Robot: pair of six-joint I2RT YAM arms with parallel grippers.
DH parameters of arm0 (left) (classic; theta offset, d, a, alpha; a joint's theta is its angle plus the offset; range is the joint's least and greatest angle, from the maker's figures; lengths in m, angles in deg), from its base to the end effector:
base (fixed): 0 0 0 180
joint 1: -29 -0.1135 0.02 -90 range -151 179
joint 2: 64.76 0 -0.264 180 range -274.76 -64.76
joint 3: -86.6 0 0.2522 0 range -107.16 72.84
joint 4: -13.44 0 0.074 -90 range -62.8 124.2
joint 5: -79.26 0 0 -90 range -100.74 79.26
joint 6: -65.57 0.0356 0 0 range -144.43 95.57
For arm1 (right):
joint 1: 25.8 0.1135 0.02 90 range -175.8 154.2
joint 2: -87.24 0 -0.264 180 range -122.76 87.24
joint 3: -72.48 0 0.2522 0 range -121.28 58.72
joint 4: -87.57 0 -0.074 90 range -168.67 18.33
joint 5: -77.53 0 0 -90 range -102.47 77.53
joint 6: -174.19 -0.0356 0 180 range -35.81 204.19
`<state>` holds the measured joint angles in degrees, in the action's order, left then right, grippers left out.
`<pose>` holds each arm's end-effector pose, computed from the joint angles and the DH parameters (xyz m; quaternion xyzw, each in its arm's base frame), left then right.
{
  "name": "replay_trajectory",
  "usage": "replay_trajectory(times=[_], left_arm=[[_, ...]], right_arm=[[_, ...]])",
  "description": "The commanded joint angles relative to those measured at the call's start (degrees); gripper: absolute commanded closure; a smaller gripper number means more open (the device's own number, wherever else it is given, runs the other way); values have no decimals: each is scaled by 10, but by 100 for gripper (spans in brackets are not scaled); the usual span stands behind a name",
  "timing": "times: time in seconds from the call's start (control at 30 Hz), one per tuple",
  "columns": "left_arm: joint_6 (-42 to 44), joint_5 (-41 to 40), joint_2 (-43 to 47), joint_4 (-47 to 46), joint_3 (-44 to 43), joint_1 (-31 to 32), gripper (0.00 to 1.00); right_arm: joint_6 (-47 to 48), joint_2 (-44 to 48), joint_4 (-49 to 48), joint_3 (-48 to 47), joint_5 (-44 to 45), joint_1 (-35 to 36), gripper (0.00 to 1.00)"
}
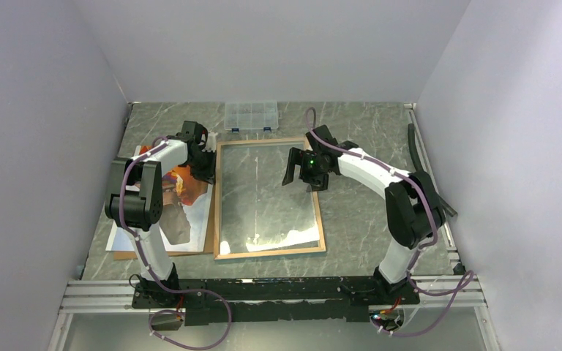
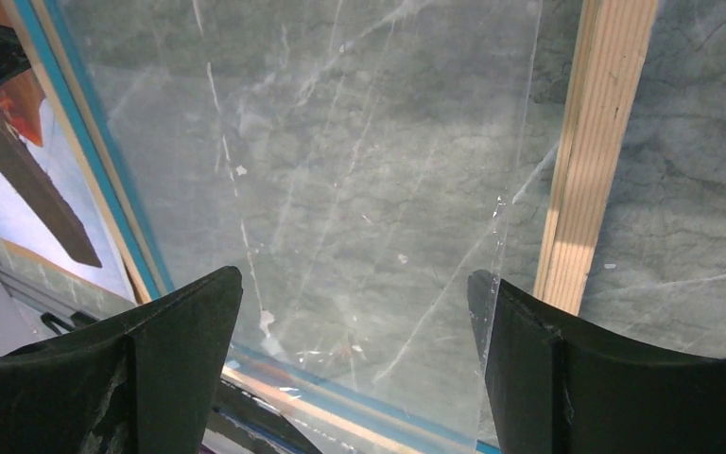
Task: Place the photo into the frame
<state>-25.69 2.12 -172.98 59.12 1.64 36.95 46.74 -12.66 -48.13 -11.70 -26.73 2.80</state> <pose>0.3686 -0.0595 0.1632 0.0774 0.9741 -0.1243 0.1722 0.3140 0.1812 0.2113 0.0419 0.9581 0.2404 0.1498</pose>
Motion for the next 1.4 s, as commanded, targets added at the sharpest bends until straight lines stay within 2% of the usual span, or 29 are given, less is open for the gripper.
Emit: replay_trajectory(times=[0.0,0.43,1.37], left_arm=[[-8,32,-13,16,22,8,82],[-7,34,-15,16,18,8,83],[-3,34,-13,16,21,8,86]], right_arm=[[9,-6,-6,-26,11,-2,6],[26,-19,16,-43,46,-7,4],[21,-17,4,-28,44,-27,4]])
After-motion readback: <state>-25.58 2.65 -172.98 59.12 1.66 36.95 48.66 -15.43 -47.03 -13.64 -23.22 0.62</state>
